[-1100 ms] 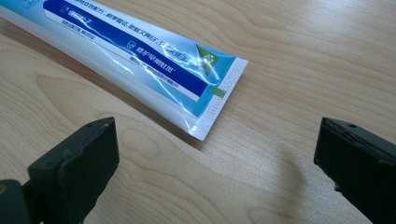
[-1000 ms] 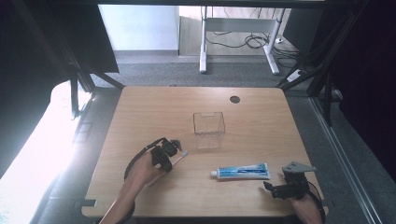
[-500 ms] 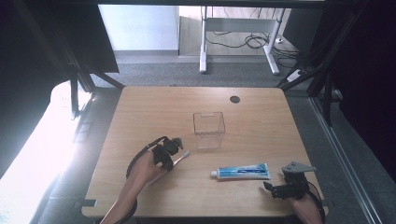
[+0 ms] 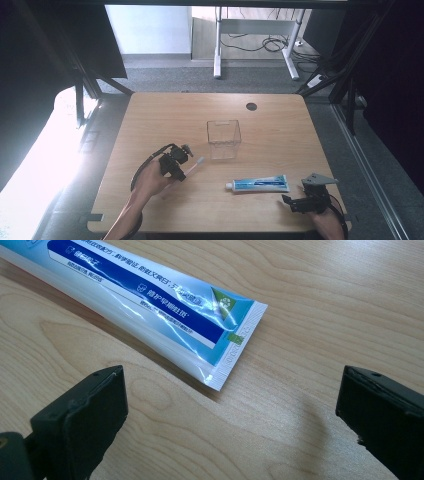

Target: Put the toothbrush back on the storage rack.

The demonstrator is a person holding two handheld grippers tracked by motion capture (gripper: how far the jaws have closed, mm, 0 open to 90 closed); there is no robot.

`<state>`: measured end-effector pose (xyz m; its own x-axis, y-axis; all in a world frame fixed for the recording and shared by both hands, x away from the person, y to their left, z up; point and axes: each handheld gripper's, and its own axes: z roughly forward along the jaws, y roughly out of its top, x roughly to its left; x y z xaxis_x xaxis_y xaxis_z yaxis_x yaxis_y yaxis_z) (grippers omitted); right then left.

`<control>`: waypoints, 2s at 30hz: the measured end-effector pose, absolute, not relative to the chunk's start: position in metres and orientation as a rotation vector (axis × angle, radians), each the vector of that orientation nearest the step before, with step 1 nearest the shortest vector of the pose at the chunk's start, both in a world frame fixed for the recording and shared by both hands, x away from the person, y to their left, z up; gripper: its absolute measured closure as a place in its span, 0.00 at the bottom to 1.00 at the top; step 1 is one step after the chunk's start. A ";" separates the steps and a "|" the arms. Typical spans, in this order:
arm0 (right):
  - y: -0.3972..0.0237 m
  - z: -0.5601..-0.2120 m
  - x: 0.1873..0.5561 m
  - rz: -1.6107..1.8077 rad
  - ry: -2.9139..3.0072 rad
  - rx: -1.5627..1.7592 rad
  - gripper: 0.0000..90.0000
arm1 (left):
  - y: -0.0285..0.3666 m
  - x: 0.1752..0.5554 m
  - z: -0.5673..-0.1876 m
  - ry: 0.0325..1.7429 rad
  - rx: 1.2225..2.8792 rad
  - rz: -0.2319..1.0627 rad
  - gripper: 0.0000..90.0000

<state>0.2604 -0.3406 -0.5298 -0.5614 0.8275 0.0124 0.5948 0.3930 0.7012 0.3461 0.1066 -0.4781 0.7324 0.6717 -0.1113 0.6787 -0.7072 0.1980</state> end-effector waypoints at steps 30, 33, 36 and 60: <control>-0.341 -0.530 0.260 0.963 2.314 1.236 0.01 | 0.125 0.348 -0.431 0.984 2.454 0.075 0.88; -0.341 -0.530 0.260 0.964 2.313 1.235 0.01 | 0.125 0.350 -0.427 0.971 2.428 0.089 0.88; -0.340 -0.530 0.260 0.964 2.315 1.235 0.01 | 0.125 0.350 -0.425 0.964 2.418 0.104 0.88; -0.341 -0.529 0.260 0.964 2.311 1.233 0.01 | 0.109 0.368 -0.397 0.896 2.293 0.187 0.88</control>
<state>0.2600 -0.3413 -0.5291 -0.5608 0.8279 0.0114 0.5905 0.3902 0.7064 0.3677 0.1093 -0.3971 0.7552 0.6476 -0.1010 0.5534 -0.5475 0.6276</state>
